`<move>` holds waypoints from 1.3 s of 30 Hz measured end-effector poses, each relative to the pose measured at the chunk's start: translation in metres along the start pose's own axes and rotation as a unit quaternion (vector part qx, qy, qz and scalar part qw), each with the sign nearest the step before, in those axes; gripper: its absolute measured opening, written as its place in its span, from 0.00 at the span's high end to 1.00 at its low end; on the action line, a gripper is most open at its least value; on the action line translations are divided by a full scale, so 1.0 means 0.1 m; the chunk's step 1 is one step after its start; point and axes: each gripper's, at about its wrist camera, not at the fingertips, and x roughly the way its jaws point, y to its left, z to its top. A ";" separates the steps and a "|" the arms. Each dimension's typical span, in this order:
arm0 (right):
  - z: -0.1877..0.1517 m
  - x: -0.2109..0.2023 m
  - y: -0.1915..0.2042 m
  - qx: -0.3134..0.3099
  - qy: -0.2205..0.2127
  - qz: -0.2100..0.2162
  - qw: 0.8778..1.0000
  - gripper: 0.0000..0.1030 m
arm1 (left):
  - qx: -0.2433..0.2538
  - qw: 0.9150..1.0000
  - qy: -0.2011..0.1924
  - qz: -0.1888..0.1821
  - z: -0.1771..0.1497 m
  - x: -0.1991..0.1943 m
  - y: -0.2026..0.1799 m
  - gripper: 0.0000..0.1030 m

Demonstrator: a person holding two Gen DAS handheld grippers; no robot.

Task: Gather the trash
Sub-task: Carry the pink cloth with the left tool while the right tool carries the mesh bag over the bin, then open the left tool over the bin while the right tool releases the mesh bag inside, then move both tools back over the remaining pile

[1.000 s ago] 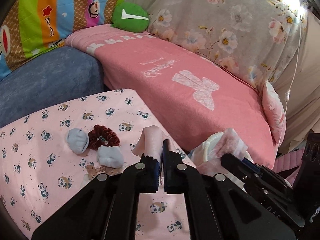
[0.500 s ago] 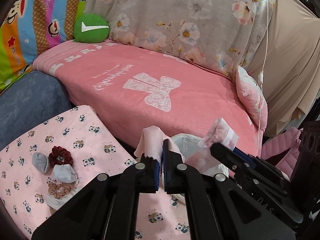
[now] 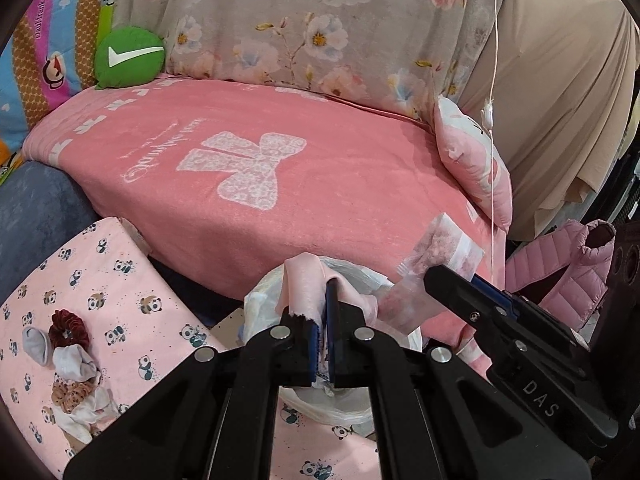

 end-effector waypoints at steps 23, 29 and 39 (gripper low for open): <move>-0.01 -0.06 -0.10 0.008 -0.004 0.001 1.000 0.73 | -0.023 0.999 -0.008 0.033 -0.06 0.00 0.03 0.43; -0.05 -0.05 0.04 -0.003 0.002 0.005 1.000 0.73 | -0.031 0.998 -0.018 0.048 -0.12 -0.11 0.12 0.43; -0.20 -0.01 0.40 -0.029 0.018 0.028 0.999 0.73 | -0.064 0.993 -0.025 0.098 -0.35 -0.32 0.44 0.35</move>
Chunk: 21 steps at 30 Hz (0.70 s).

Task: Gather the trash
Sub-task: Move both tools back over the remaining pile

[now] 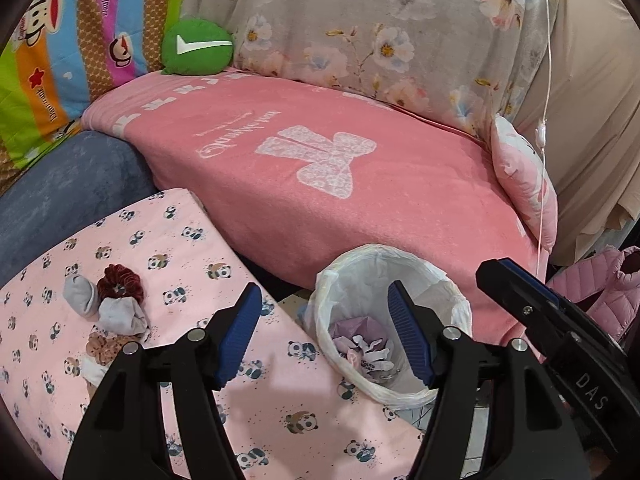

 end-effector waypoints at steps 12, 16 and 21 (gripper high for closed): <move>-0.23 0.15 0.56 -0.037 0.031 0.033 0.998 0.73 | -0.078 0.992 0.011 0.102 -0.44 -0.14 0.87 0.25; -0.36 0.24 0.78 -0.052 0.044 0.043 0.997 0.71 | -0.114 0.985 0.037 0.125 -0.68 -0.10 1.21 0.25; -0.55 0.39 1.05 -0.066 0.061 0.053 0.995 0.64 | -0.157 0.974 0.061 0.150 -0.97 -0.04 1.61 0.25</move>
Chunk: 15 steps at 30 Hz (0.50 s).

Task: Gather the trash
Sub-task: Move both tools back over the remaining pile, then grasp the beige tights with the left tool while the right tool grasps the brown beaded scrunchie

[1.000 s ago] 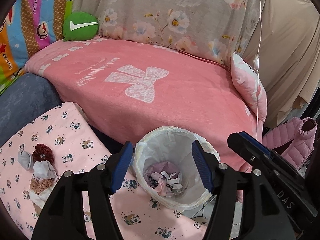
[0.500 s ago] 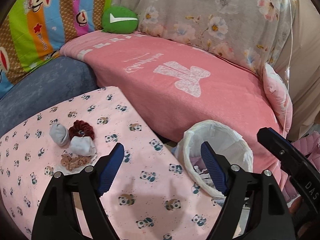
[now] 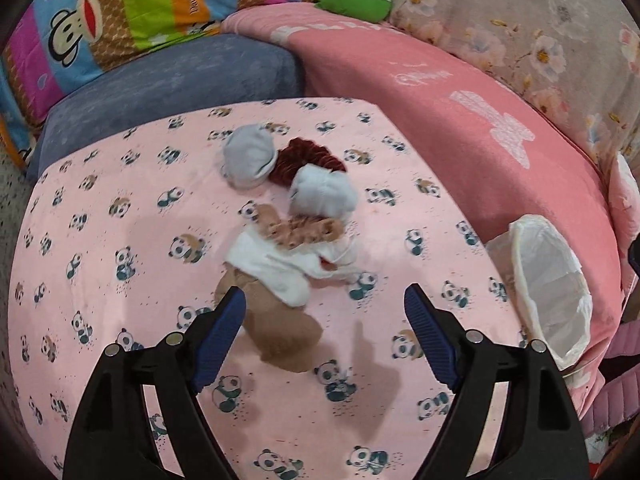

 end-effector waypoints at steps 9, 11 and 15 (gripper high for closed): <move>-0.21 0.36 0.31 -0.013 0.041 0.010 0.999 0.63 | -0.041 0.999 0.032 0.006 -0.13 0.37 0.38 0.25; -0.25 0.43 0.36 -0.017 0.048 0.010 0.999 0.63 | -0.045 0.998 0.040 0.000 -0.14 0.44 0.42 0.28; -0.33 0.58 0.43 -0.022 0.065 0.009 0.998 0.63 | -0.039 0.998 0.044 -0.017 -0.18 0.47 0.44 0.45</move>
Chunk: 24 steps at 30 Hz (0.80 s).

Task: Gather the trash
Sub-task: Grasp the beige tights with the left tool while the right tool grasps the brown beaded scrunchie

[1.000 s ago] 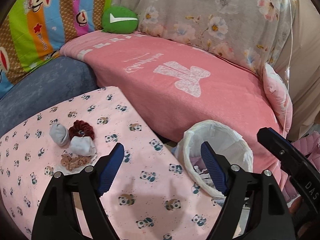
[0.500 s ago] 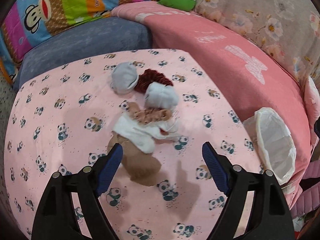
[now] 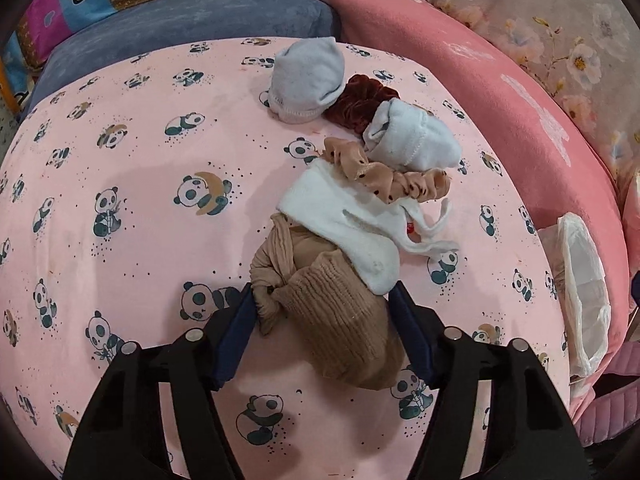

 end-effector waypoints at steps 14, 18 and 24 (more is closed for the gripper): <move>0.03 0.63 0.37 -0.016 0.052 0.036 0.998 0.63 | 0.022 0.998 -0.007 -0.050 -0.03 -0.43 0.21 0.74; 0.06 0.84 0.50 -0.016 0.067 0.049 0.996 0.63 | 0.027 0.999 -0.007 -0.047 -0.03 -0.51 0.31 0.74; -0.02 1.12 0.71 -0.029 0.103 0.071 0.992 0.63 | 0.032 0.999 0.004 -0.035 -0.06 -0.45 0.42 0.74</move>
